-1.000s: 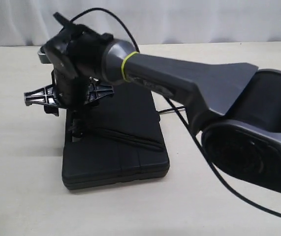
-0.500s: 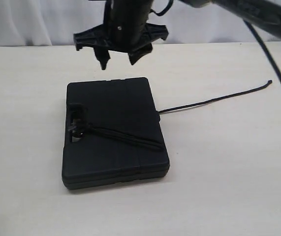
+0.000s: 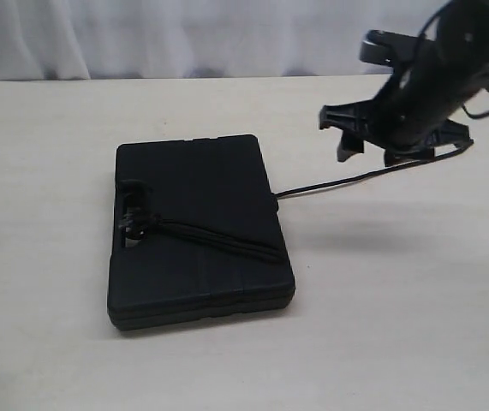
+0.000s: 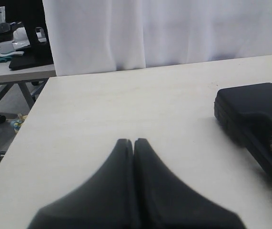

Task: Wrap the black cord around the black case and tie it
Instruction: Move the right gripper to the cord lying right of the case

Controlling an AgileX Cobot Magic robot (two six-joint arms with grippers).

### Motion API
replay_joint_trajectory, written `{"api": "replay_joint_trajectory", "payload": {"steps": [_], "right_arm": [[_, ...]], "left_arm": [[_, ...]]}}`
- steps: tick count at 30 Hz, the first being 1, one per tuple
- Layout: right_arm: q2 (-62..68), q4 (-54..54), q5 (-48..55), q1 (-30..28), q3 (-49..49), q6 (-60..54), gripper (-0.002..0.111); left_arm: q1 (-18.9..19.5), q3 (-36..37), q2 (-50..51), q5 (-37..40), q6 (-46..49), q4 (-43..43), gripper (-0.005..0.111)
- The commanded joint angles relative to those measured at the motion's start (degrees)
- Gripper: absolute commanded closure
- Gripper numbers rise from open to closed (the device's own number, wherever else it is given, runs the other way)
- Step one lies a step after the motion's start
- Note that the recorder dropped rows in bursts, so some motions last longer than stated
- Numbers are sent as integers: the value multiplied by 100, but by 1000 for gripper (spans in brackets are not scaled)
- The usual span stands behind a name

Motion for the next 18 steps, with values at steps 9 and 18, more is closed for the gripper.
{"api": "replay_joint_trajectory", "payload": {"steps": [9,18], "right_arm": [[686,2593,-1387,-1354,855,-1628,47],[1517,3650,-2351,-1354,414,-1672,47]], "left_arm": [[-37,18,-11,-32,0,-12,107],[-37,18,-11,-32,0,-12,107]]}}
